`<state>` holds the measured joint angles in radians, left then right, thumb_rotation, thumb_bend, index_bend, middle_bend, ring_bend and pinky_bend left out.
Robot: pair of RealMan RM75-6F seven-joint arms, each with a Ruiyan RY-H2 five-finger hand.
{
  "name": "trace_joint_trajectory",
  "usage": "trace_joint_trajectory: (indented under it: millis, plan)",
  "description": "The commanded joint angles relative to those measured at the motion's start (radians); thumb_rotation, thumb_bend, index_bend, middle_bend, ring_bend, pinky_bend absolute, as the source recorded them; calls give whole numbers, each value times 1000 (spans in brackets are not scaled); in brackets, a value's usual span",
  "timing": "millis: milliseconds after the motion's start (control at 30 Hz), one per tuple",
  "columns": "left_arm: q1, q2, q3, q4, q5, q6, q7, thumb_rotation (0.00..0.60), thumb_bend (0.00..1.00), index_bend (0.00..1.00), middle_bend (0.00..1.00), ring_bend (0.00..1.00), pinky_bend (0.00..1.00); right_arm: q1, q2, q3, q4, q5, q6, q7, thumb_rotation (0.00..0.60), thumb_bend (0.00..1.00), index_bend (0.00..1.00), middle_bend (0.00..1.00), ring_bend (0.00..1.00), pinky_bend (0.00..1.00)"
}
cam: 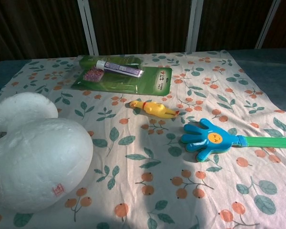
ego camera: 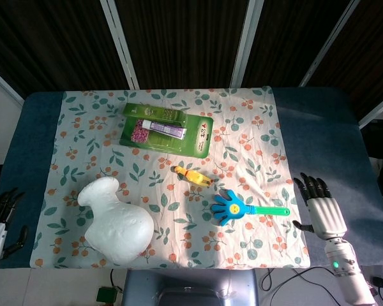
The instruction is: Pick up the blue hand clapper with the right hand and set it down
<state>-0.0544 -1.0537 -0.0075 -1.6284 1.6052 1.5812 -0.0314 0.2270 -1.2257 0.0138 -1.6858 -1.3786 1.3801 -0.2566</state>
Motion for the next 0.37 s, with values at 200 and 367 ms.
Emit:
trace_joint_trajectory:
  millis: [200, 367]
  plan:
    - [-4, -12, -11, -10, -34, -23, 54, 600, 511, 0, 0, 0, 93, -152, 40, -51, 13, -156, 228, 39, 600, 178, 0, 0, 0, 0]
    - [1, -20, -12, -17, -37, -18, 87, 600, 507, 0, 0, 0, 93, -152, 54, -46, 4, -138, 190, 58, 600, 178, 0, 0, 0, 0]
